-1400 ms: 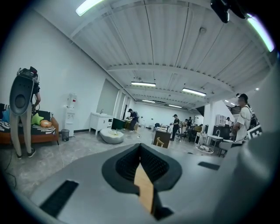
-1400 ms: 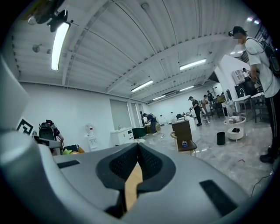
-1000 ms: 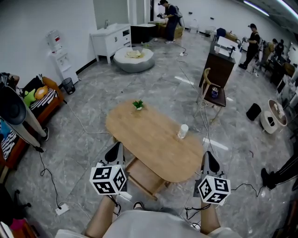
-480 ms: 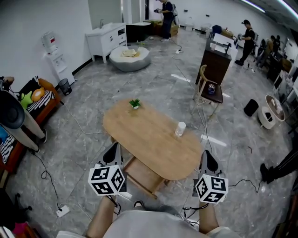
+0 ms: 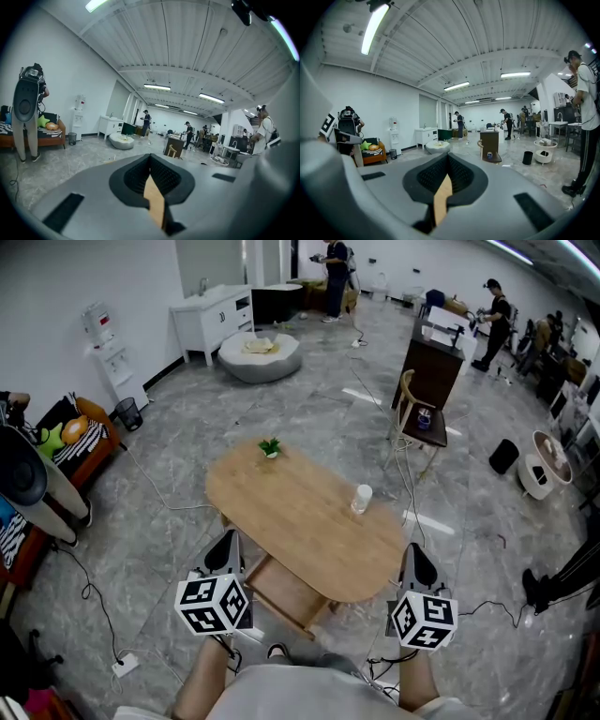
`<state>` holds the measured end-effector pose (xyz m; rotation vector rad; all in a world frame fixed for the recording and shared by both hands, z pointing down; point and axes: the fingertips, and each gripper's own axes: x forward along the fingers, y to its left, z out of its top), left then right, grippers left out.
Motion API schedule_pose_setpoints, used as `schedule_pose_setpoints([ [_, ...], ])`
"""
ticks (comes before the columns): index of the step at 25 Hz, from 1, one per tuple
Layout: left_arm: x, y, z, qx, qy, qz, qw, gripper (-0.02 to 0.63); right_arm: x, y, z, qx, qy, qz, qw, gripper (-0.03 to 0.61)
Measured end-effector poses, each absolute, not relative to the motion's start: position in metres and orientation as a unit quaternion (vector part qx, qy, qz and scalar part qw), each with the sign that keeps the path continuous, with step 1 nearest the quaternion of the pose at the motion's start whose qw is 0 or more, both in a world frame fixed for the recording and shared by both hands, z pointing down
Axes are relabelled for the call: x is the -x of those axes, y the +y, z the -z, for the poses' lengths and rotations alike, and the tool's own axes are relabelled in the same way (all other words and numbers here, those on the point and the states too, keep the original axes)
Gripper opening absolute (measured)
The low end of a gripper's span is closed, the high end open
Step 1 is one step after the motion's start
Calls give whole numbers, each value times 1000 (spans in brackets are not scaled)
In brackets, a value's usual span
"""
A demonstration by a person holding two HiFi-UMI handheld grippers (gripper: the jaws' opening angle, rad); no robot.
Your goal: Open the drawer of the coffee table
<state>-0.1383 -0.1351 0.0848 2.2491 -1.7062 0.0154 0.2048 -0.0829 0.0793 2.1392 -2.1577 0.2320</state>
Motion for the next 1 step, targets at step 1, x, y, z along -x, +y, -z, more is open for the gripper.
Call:
schedule_pose_setpoints([
  [1, 139, -135, -85, -786, -597, -5, 159, -6, -204, -83, -79, -701, -707, -76, 48, 0],
])
